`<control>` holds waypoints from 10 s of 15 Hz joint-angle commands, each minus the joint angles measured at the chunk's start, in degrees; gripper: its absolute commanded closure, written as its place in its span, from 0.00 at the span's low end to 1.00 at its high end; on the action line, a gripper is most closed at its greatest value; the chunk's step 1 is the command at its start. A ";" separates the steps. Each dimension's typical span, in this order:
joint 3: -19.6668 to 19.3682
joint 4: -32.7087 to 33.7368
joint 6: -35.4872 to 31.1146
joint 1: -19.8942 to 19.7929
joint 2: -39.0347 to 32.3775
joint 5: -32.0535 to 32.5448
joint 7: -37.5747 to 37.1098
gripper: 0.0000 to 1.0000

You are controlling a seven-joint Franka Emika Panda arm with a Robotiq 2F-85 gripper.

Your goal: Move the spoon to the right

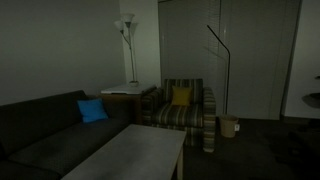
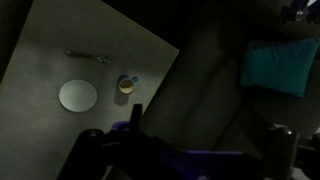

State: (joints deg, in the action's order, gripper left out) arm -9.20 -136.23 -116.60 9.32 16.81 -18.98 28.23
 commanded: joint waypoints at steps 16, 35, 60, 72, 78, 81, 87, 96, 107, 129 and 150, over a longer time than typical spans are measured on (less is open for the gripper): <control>6.35 3.38 -0.28 -2.85 -15.72 1.52 17.90 0.00; 13.21 6.99 -18.42 -1.98 -22.89 24.21 14.35 0.00; 16.11 26.25 -14.12 -7.92 -54.00 26.10 33.43 0.00; 19.32 23.82 -30.93 -11.44 -62.34 32.63 47.38 0.00; 23.46 29.22 -31.00 -19.20 -72.41 29.47 62.23 0.00; 22.06 28.88 -30.44 -18.01 -72.29 28.71 62.10 0.00; 20.50 34.52 -27.32 -16.93 -76.31 27.72 60.29 0.00; 18.89 56.45 -14.35 -17.31 -92.87 24.64 59.52 0.00; 17.08 60.55 -19.77 -14.80 -97.59 25.78 56.59 0.00; 13.83 53.54 -38.06 -13.90 -99.63 29.74 44.95 0.00; 11.51 45.18 -49.92 -12.70 -95.93 49.22 26.99 0.00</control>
State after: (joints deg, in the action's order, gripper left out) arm -1.18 -87.97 -167.20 2.32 -81.07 26.58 46.15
